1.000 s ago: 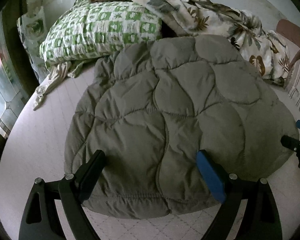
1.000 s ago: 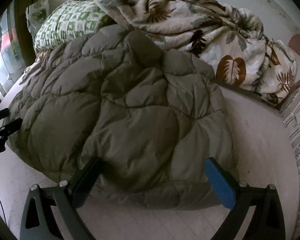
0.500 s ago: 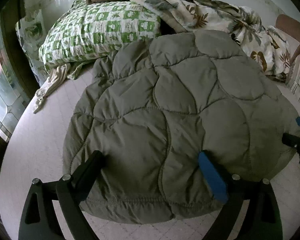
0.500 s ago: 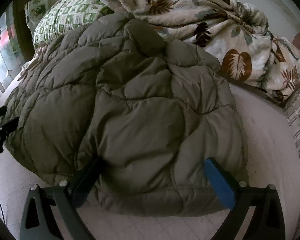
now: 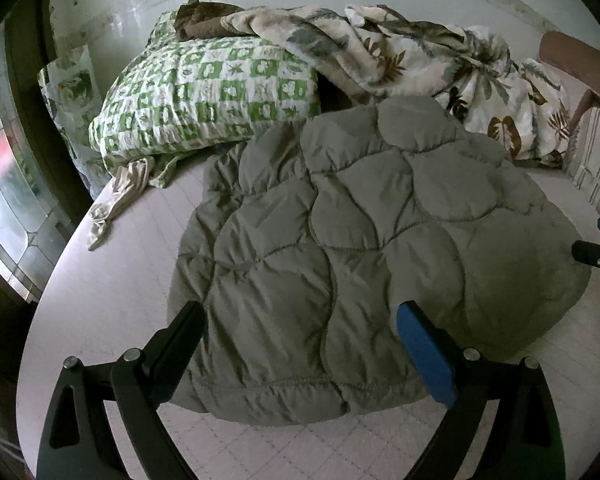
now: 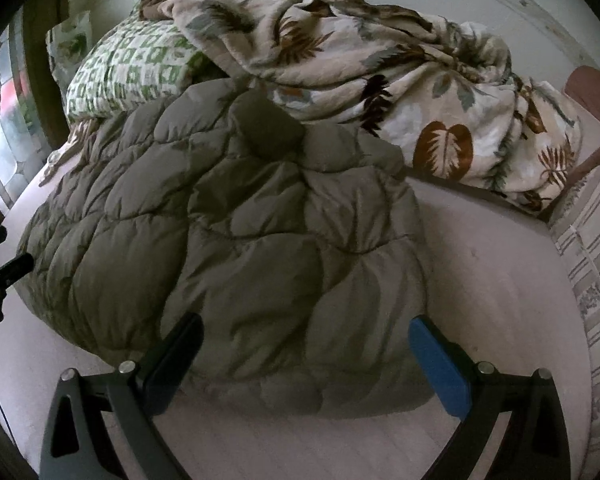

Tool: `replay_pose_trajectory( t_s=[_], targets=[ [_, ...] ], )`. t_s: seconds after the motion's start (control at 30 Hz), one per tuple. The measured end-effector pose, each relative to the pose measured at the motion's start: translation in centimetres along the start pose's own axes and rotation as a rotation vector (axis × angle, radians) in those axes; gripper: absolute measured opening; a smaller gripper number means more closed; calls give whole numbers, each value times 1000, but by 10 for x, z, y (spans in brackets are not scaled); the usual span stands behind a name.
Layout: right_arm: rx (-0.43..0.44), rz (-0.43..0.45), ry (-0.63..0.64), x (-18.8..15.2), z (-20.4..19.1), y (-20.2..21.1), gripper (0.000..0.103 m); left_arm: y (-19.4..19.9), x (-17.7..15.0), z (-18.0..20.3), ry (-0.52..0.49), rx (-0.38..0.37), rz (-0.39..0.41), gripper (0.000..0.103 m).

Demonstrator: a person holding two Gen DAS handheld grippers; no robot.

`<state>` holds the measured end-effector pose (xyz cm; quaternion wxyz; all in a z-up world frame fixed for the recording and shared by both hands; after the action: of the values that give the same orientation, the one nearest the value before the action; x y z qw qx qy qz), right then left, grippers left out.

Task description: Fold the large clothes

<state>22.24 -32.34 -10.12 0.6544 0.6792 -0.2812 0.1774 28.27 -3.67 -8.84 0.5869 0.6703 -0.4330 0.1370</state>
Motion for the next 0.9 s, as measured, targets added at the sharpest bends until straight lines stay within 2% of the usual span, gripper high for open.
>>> replay_pose_trajectory(
  t_s=[0.3, 0.6, 0.77, 0.9],
  targets=[
    [-16, -18, -5, 10, 24, 10, 103, 8, 1, -21, 18, 8, -3, 96],
    [-8, -49, -89, 26, 57, 2, 103, 6, 5, -69, 64, 45, -27, 96],
    [22, -80, -159, 35, 71, -11, 103, -2, 7, -87, 92, 50, -43, 96],
    [112, -140, -205, 41, 72, -27, 103, -20, 5, -96, 121, 44, -78, 96]
  ],
)
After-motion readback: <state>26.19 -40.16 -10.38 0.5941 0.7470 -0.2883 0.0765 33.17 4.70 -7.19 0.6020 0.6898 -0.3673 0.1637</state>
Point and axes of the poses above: each gripper's, at about its wrist camera, not at the fingertips, and y roughly against the way its jaws point, z to its right, x to its top, the point moved 9 cm from there along -y, roughly the way its jaws point, and after that the axes turned 14 degrees about -y, right-handed, at the moved point
